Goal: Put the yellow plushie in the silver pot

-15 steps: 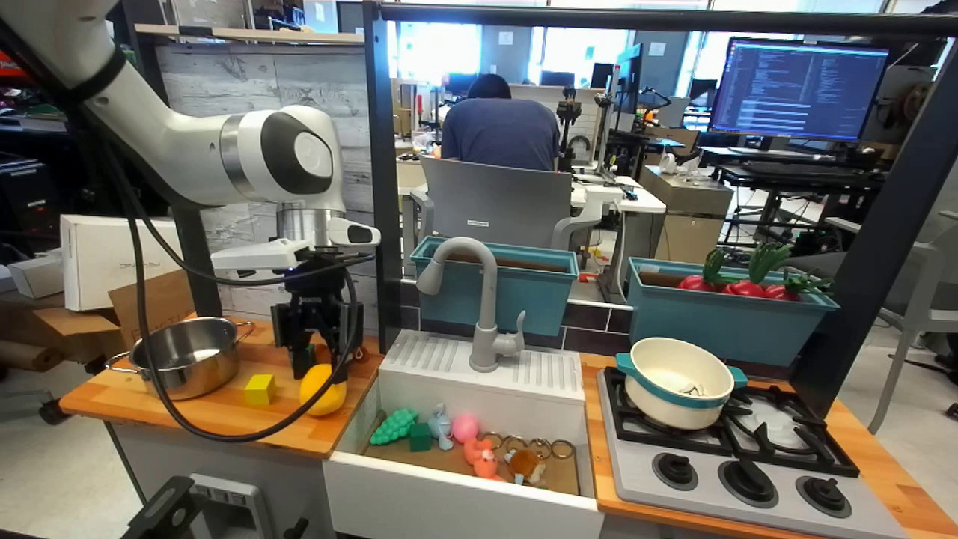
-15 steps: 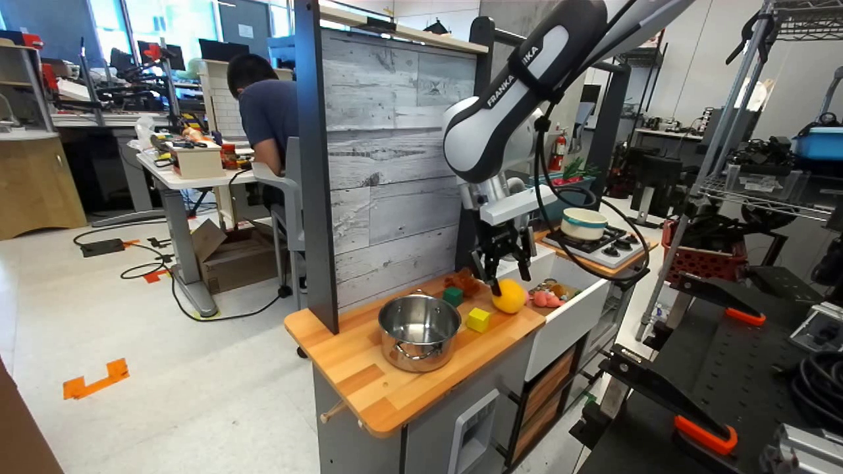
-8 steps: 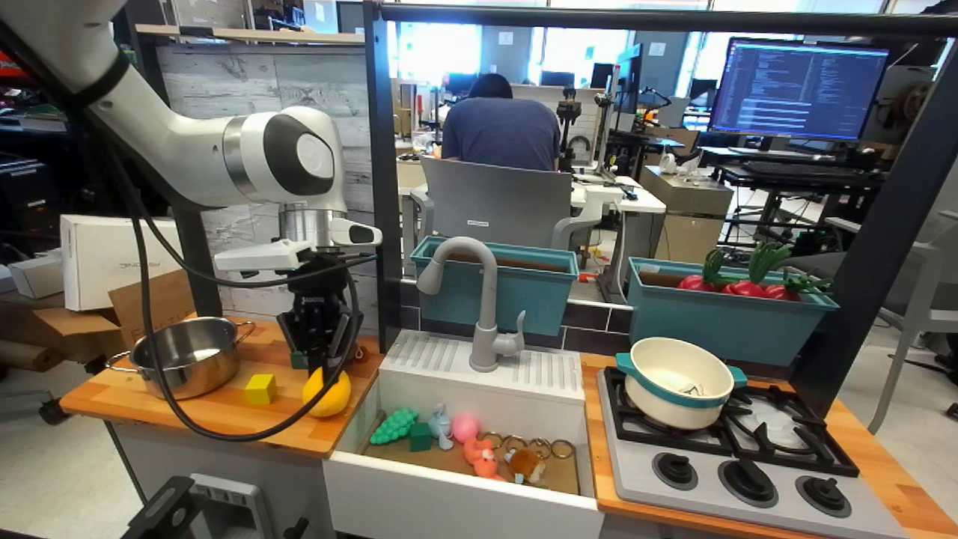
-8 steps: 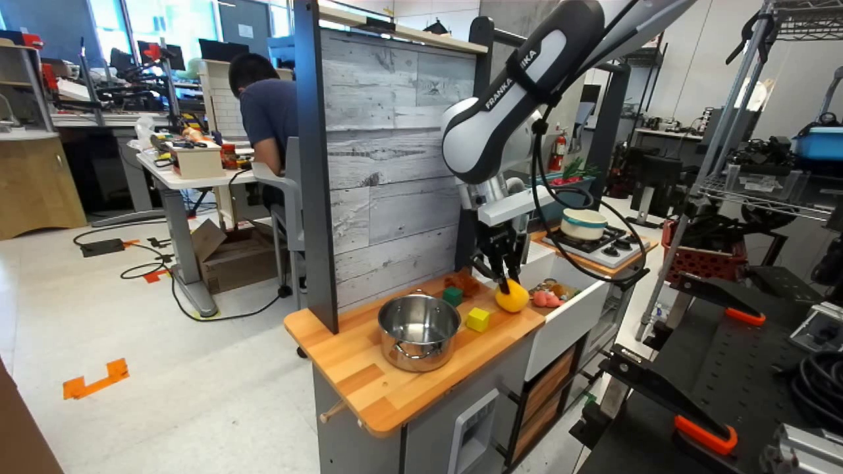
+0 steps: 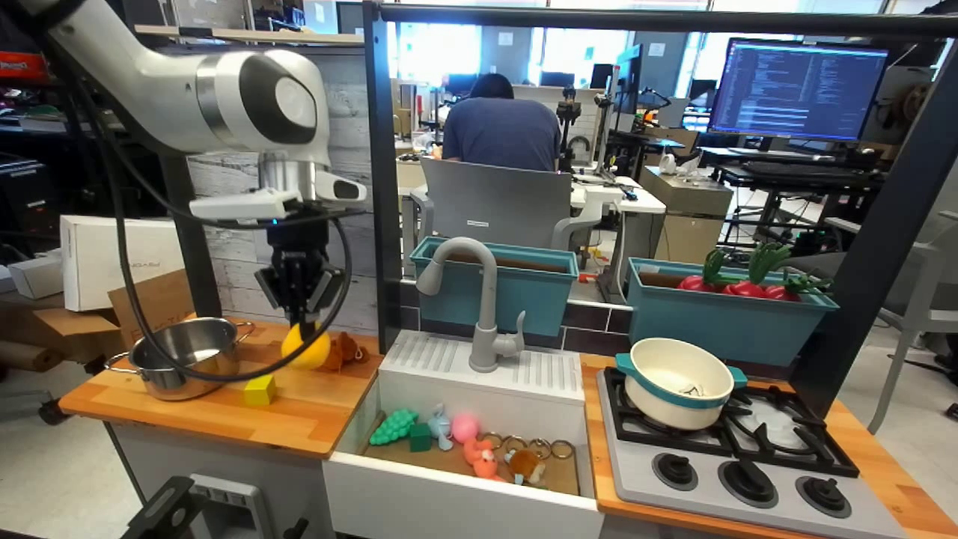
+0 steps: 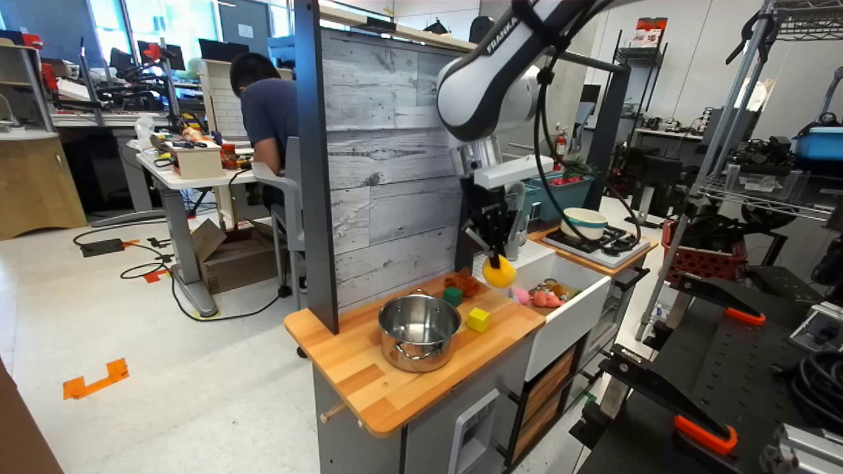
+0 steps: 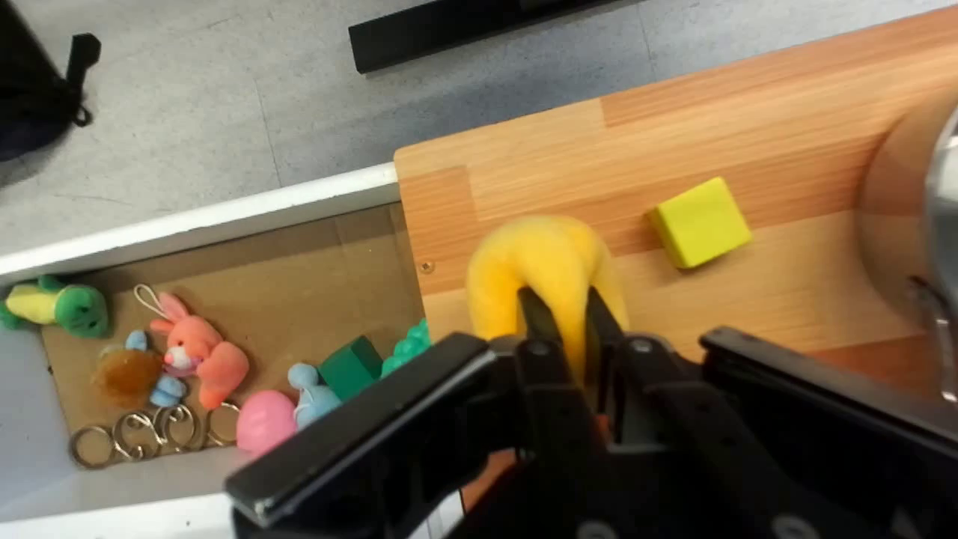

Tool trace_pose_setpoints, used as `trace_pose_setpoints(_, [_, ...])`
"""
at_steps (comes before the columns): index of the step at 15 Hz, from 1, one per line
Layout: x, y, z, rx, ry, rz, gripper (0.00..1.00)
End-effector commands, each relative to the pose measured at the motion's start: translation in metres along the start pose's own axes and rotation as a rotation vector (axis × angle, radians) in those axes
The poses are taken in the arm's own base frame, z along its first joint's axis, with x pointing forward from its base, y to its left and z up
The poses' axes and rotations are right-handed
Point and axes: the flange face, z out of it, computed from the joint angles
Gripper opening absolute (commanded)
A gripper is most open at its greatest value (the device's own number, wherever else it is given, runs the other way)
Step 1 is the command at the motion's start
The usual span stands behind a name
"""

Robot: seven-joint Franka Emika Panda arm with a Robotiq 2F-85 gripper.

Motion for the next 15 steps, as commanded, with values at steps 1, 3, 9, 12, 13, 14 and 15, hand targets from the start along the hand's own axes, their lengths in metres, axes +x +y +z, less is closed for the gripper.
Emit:
trace_pose_setpoints(1, [-0.046,0.006,-0.068,0.092,0.059,-0.118,0.03])
trace_pose_setpoints(3, [-0.075,0.003,-0.093,0.126,0.051,-0.228,0.03])
trace_pose_setpoints(9, [-0.155,-0.020,-0.145,0.221,0.029,-0.533,0.03])
trace_pose_setpoints(12, [-0.188,-0.035,-0.148,0.187,0.098,-0.567,0.03])
trace_pose_setpoints(13, [-0.196,-0.039,-0.149,0.175,0.150,-0.555,0.03])
trace_pose_setpoints(14, [-0.203,-0.044,-0.150,0.173,0.208,-0.547,0.03])
trace_pose_setpoints(15, [-0.209,-0.049,-0.150,0.166,0.267,-0.543,0.03])
